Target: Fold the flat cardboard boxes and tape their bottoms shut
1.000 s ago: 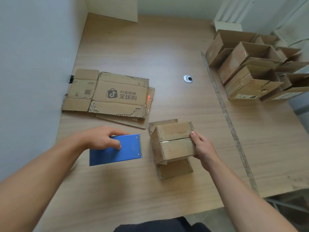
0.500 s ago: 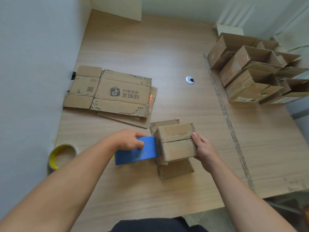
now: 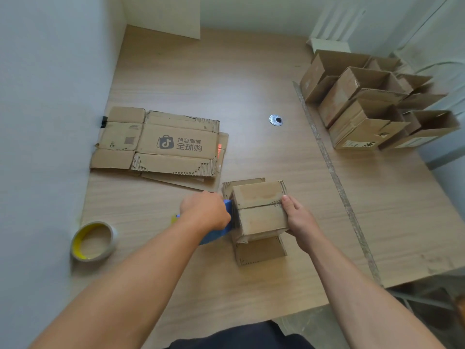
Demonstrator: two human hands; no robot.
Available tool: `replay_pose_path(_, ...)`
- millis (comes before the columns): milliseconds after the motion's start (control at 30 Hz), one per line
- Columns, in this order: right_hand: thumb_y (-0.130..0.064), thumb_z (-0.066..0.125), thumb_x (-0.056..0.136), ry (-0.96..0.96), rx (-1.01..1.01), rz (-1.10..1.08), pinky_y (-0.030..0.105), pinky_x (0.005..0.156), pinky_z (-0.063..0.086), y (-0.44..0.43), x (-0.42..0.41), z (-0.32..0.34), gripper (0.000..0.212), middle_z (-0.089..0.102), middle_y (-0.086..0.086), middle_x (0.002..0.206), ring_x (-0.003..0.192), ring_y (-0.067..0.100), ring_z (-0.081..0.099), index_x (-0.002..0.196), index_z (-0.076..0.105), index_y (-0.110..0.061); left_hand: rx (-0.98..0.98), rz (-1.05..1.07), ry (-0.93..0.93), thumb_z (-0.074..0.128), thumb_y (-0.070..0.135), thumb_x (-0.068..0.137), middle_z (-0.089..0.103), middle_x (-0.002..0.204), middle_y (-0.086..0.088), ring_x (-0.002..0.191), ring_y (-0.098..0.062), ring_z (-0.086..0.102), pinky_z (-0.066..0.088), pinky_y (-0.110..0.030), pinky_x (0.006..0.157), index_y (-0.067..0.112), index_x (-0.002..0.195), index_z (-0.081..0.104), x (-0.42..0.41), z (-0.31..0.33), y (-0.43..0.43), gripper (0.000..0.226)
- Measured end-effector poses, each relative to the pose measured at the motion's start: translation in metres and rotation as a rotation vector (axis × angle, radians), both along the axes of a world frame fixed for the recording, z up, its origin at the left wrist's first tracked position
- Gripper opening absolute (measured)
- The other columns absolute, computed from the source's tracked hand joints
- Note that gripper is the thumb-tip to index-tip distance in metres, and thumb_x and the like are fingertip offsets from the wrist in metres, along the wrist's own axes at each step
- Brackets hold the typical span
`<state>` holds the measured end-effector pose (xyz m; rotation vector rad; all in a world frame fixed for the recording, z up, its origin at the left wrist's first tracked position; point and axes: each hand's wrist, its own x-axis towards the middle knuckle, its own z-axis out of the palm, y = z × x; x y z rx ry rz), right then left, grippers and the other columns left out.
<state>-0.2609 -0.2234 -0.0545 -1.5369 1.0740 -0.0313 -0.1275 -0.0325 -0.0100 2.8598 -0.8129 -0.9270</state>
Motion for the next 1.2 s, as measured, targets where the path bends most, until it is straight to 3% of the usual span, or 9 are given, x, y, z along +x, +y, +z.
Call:
replay_pose_path(133,-0.051,0.047,0.100,0.052,-0.163,0.068,0.045,0.112,0.041,-0.002,0.000,0.001,0.045,0.060,-0.002,0.137,0.130,0.022,0.052,0.135,0.059,-0.023,-0.068,0.058,0.028,0.050,0.033,0.083,0.064,0.103,0.004,0.090,-0.024,0.054,0.037,-0.030,0.067,0.030,0.103,0.057,-0.008,-0.004,0.014,0.022)
replay_pose_path(300,-0.040,0.049,0.102,0.097,-0.605,0.172,0.035,0.113,0.029,0.005,0.002,0.026,0.052,0.046,0.011,0.150,0.139,0.027,0.039,0.150,0.042,-0.021,-0.138,0.134,0.070,0.048,0.034,0.080,0.062,0.093,0.009,0.085,-0.020,0.058,0.042,-0.029,0.062,0.042,0.114,0.052,-0.003,-0.006,0.047,0.035)
replay_pose_path(467,-0.061,0.049,0.093,0.124,-0.985,0.427,0.045,0.102,0.036,0.059,-0.001,0.047,0.059,0.046,0.004,0.142,0.127,0.027,0.037,0.145,0.046,-0.033,-0.178,0.156,0.058,0.047,0.035,0.085,0.063,0.104,0.011,0.089,-0.019,0.058,0.051,-0.032,0.072,0.053,0.137,0.038,0.001,-0.004,0.070,0.055)
replay_pose_path(533,-0.073,0.043,0.089,0.267,-0.996,0.569,0.045,0.103,0.032,0.074,0.001,0.044,0.068,0.039,-0.002,0.144,0.129,0.025,0.031,0.148,0.036,-0.041,-0.204,0.157,0.041,0.048,0.036,0.088,0.063,0.116,0.010,0.096,-0.020,0.057,0.051,-0.033,0.077,0.055,0.144,0.030,0.002,-0.001,0.074,0.062)
replay_pose_path(633,-0.074,0.042,0.088,0.346,-1.032,0.686,0.046,0.102,0.028,0.078,0.001,0.037,0.070,0.032,-0.002,0.144,0.127,0.026,0.029,0.150,0.030,-0.042,-0.254,0.145,0.002,0.049,0.037,0.090,0.064,0.118,0.009,0.099,-0.020,0.057,0.051,-0.034,0.079,0.056,0.147,0.024,0.003,0.003,0.078,0.066)
replay_pose_path(867,-0.026,0.050,0.095,0.236,-0.991,0.982,0.047,0.120,0.007,0.043,-0.022,0.041,0.066,0.012,-0.008,0.164,0.151,0.021,0.006,0.154,0.026,-0.040,-0.435,0.161,-0.088,0.055,0.038,0.091,0.062,0.098,0.008,0.086,-0.019,0.057,0.050,-0.035,0.072,0.056,0.147,0.024,0.000,0.001,0.081,0.066)
replay_pose_path(967,-0.030,0.061,0.087,0.109,-1.001,0.945,0.050,0.120,0.012,0.035,-0.031,0.026,0.065,0.026,-0.010,0.160,0.150,0.023,0.017,0.146,0.037,-0.040,-0.476,0.152,-0.097,0.055,0.041,0.090,0.065,0.102,0.008,0.087,-0.020,0.058,0.052,-0.037,0.075,0.058,0.146,0.023,-0.009,-0.001,0.074,0.067)
replay_pose_path(1067,-0.041,0.081,0.071,0.025,-1.110,0.891,0.056,0.110,0.034,0.035,-0.032,0.012,0.069,0.048,-0.007,0.146,0.139,0.025,0.040,0.130,0.046,-0.038,-0.519,0.146,-0.094,0.048,0.049,0.081,0.066,0.103,0.008,0.087,-0.020,0.059,0.052,-0.037,0.077,0.059,0.146,0.023,-0.017,-0.002,0.069,0.070)
replay_pose_path(1200,-0.021,0.086,0.068,-0.115,-1.164,0.924,0.058,0.106,0.036,0.017,-0.029,0.001,0.071,0.053,-0.004,0.143,0.135,0.027,0.045,0.127,0.047,-0.035,-0.558,0.111,-0.136,0.044,0.051,0.078,0.066,0.107,0.011,0.084,-0.018,0.058,0.051,-0.036,0.076,0.060,0.145,0.022,-0.030,-0.001,0.070,0.072)
